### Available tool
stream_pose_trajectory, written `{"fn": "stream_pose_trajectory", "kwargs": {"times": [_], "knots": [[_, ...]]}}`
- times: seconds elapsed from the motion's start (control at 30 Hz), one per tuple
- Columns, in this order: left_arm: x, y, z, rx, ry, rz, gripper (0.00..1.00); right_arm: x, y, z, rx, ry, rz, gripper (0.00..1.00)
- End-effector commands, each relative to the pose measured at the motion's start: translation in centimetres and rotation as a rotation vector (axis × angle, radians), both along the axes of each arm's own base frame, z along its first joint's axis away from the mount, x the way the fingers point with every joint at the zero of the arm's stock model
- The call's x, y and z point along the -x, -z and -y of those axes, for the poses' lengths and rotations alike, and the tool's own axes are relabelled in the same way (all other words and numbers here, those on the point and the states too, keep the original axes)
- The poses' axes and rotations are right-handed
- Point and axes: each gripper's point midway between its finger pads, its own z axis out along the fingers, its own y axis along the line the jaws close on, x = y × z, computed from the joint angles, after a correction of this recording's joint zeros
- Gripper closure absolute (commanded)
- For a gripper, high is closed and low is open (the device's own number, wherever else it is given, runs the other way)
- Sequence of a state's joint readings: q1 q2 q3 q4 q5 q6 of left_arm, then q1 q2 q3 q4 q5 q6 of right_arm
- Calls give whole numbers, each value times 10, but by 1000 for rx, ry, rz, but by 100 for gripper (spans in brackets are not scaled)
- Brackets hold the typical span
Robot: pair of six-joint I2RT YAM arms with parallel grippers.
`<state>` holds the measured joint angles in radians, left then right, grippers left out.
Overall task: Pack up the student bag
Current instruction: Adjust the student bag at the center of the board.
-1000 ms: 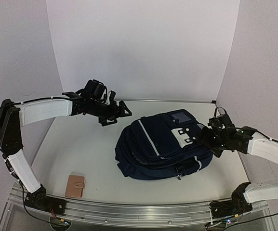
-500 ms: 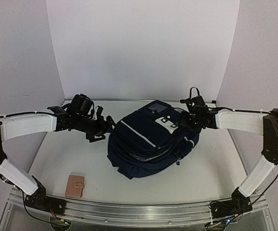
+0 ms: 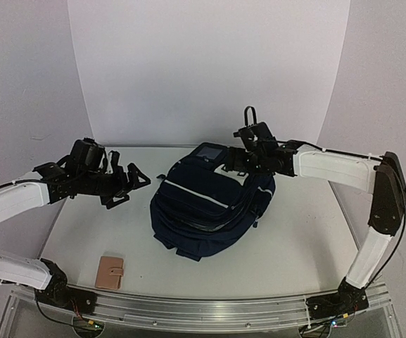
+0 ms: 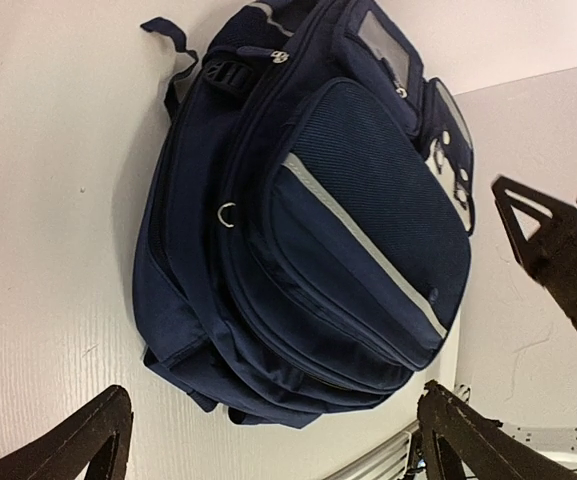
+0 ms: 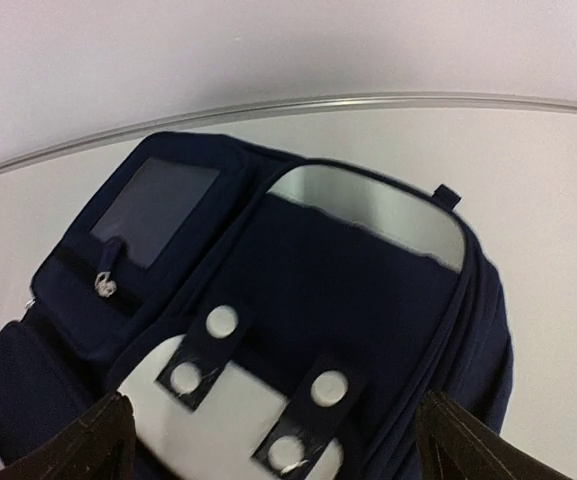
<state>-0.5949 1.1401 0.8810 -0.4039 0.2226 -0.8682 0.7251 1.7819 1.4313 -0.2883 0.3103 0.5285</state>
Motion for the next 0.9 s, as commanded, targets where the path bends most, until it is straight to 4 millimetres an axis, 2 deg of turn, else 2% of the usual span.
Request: {"fn": "stream_pose_trajectory", "kwargs": {"times": [0.0,0.13,0.23,0.33,0.43,0.6,0.73,0.87], "knots": [[-17,-8,15,4,65,41,0,56,-11,-6,-104,90,-40,8],[-39,-14,33,-20,134,66,0,95,-3,-23,-208,94,-93,9],[-57,-17,43,-73,180,97,0,113,-4,-28,-251,109,-96,9],[-78,3,45,-167,193,101,1,118,11,-23,-244,133,-119,15],[-98,19,48,-257,212,99,12,120,27,-24,-227,133,-152,23],[-124,38,64,-286,241,104,25,120,40,-26,-200,137,-169,26],[-127,53,84,-231,311,84,26,119,55,-31,-171,102,-198,37],[-107,59,110,-128,438,106,29,116,55,-52,-271,-47,-225,46]]}}
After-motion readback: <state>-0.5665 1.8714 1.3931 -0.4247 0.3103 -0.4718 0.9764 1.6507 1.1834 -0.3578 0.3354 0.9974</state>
